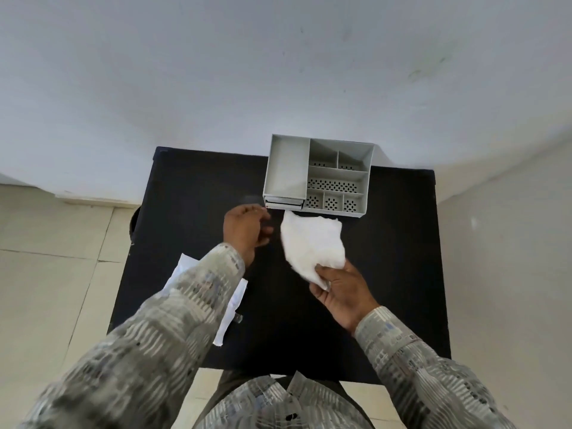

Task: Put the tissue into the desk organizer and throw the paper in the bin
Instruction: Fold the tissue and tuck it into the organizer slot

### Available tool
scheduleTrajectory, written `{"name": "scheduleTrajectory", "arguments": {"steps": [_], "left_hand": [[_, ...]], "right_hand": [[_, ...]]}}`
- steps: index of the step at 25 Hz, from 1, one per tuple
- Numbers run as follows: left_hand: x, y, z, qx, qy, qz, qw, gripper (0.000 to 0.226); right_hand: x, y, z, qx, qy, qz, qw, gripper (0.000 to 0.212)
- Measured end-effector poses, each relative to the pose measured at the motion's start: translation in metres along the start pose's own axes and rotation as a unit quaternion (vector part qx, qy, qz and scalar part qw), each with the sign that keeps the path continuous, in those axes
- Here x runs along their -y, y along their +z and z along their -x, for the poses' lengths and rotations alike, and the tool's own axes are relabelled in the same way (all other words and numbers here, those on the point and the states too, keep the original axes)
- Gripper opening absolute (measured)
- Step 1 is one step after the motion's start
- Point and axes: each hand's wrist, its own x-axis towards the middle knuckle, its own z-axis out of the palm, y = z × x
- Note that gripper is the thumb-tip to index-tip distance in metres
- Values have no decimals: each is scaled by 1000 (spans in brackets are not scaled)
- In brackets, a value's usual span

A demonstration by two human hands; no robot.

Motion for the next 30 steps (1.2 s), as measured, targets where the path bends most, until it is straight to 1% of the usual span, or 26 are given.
{"name": "scheduleTrajectory", "arguments": {"steps": [3, 5, 9, 13, 17, 21, 23, 26, 30], "left_hand": [[-11, 13, -34, 1, -83, 76, 994, 13], [-13, 19, -53, 2, -102, 81, 992, 12], [-8, 24, -68, 14, -113, 91, 989, 9], [5, 20, -65, 17, -118, 100, 988, 8], [30, 6, -44, 12, -105, 89, 990, 15], [53, -9, -32, 10, -100, 77, 992, 33], [59, -15, -29, 15, -102, 70, 992, 31], [64, -20, -26, 29, -98, 49, 994, 18], [70, -24, -24, 34, -93, 31, 995, 20]], "right_hand": [[-2, -1, -3, -20, -4, -14, 1000, 42], [-4, -2, -3, -27, -12, -9, 1000, 41], [-11, -6, -4, -26, -29, 23, 999, 41], [-14, -6, 0, -28, -43, 35, 998, 41], [-17, -4, 5, -33, -48, 26, 998, 42], [-19, -4, 7, -33, -51, 32, 998, 43], [-19, -2, 9, -32, -54, 38, 997, 43], [-19, -1, 10, -33, -53, 37, 997, 42], [-21, 2, 10, -34, -51, 42, 997, 42]]}}
